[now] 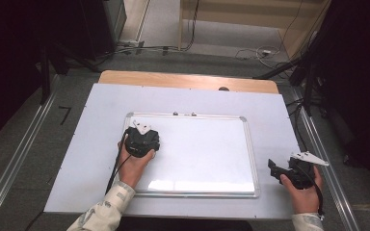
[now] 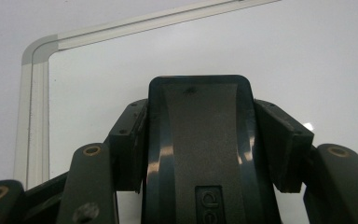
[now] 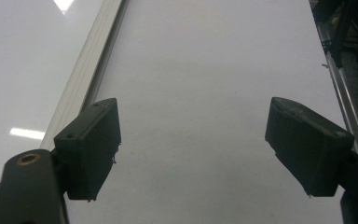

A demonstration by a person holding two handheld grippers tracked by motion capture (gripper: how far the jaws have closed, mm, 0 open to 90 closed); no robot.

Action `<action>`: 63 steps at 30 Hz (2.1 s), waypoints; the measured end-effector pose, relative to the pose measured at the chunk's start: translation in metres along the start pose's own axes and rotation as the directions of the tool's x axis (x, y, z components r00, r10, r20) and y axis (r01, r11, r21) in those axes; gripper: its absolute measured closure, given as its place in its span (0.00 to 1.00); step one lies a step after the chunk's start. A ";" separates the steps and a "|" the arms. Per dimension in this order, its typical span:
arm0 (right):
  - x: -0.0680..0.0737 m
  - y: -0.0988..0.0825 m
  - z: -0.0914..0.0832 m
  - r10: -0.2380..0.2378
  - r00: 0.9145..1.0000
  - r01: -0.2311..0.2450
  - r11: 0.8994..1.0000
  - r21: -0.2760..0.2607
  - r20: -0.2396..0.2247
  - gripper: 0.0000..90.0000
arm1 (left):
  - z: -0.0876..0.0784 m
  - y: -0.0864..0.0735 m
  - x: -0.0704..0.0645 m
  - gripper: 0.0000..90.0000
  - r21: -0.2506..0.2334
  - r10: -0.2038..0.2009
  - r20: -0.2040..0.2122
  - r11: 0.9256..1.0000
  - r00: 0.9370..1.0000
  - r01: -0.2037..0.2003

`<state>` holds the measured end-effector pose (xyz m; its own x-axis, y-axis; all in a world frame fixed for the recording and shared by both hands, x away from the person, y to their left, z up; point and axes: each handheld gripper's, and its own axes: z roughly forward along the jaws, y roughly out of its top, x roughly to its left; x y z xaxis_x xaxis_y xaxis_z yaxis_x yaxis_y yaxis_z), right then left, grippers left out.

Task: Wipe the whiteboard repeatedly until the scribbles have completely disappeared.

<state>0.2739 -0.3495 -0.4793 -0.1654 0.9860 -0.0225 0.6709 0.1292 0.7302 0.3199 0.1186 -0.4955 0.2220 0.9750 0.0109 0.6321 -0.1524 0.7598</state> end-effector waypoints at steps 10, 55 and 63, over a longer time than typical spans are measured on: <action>0.000 0.000 0.000 0.000 1.000 0.000 1.000 -0.001 0.001 0.19 | -0.003 -0.002 -0.013 0.46 0.007 0.015 0.009 1.000 1.000 -0.015; -0.002 -0.001 -0.001 0.001 1.000 -0.001 1.000 -0.004 0.004 0.19 | -0.008 -0.008 0.036 0.46 0.024 -0.077 -0.071 0.997 0.994 0.079; -0.001 0.000 0.000 -0.002 1.000 0.002 1.000 -0.002 0.006 0.19 | -0.006 -0.006 0.021 0.46 0.020 -0.058 -0.081 0.998 0.995 0.060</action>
<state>0.2739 -0.3509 -0.4793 -0.1622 0.9863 -0.0283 0.6692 0.1311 0.7314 0.3166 0.1411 -0.4962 0.1237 0.9921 0.0192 0.6592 -0.0966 0.7457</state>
